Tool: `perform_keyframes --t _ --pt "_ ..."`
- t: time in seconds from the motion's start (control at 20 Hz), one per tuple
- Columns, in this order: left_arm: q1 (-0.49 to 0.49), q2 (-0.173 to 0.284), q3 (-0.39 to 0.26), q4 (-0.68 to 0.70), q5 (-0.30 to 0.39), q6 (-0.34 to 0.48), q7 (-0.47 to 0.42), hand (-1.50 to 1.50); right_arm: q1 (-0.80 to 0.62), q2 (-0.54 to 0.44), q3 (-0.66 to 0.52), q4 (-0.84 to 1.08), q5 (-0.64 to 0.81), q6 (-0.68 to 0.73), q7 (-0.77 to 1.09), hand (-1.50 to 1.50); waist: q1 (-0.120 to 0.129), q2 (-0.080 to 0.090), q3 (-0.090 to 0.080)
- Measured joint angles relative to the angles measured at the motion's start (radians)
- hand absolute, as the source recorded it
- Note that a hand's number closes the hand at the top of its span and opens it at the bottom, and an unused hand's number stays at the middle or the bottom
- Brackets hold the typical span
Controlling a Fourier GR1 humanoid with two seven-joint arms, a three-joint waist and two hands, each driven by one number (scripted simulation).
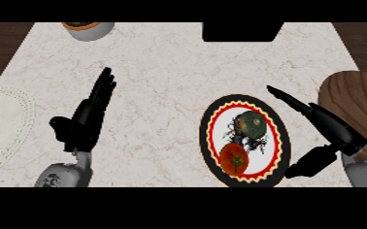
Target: Pick the squash from the plate and place it in the bowl
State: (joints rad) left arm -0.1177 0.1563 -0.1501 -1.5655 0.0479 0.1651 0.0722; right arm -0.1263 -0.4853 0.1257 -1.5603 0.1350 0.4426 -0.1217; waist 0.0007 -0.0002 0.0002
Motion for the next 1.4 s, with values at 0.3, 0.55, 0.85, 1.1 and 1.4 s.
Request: perform_keyframes --t 0.3,0.55,0.85,1.1,1.4 --pt "-0.020 -0.022 0.017 0.021 -0.024 -0.015 0.003 0.00 0.032 0.028 -0.061 -0.017 -0.038 0.075 -0.026 -1.50 -0.002 0.000 0.000" --pt "-0.012 -0.023 0.043 0.006 -0.026 -0.046 0.011 0.00 0.029 0.083 -0.083 -0.003 -0.041 0.111 0.001 -1.50 -0.001 0.000 0.000" --pt "-0.036 -0.048 0.064 0.024 -0.044 -0.058 0.023 0.00 0.026 0.144 -0.091 0.053 0.005 0.127 -0.017 -1.50 -0.001 0.000 0.000" --pt "-0.037 -0.059 0.082 0.036 -0.054 -0.077 0.012 0.00 0.029 0.193 -0.088 0.103 0.059 0.115 -0.058 -1.50 0.000 0.000 0.000" --pt "-0.036 -0.061 0.102 0.038 -0.056 -0.103 0.006 0.00 -0.036 0.227 -0.089 0.256 0.156 0.063 -0.149 -1.50 0.001 0.001 0.000"
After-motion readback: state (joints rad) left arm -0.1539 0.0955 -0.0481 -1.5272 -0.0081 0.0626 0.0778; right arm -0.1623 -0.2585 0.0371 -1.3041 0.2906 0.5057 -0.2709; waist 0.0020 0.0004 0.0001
